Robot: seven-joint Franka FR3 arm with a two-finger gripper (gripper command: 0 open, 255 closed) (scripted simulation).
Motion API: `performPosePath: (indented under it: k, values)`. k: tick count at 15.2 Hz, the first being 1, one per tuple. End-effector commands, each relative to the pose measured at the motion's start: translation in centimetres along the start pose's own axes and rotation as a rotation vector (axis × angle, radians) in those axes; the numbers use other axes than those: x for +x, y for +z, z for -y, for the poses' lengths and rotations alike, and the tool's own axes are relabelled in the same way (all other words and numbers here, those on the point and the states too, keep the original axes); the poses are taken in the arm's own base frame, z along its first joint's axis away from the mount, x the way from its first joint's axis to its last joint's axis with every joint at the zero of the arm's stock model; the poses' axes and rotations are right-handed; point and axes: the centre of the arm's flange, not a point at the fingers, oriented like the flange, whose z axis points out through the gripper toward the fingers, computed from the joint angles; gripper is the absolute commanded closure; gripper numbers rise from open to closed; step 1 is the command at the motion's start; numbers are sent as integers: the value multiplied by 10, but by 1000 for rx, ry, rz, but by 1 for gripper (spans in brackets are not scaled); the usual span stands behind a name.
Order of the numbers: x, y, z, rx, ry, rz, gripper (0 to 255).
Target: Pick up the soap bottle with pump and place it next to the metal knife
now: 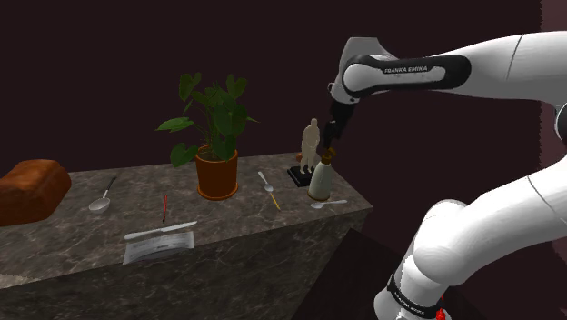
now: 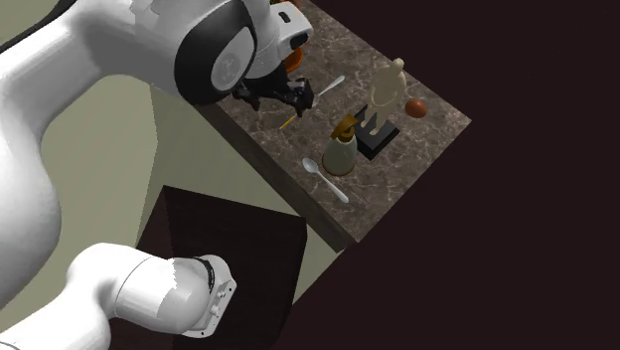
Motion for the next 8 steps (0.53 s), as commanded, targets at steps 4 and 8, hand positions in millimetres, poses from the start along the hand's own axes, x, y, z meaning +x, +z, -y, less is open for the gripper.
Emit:
performPosePath:
  k: [4, 8]
  values:
    - [19, 35, -54, 6, -19, -2, 0]
    - [34, 63, -97, 12, -33, -3, 0]
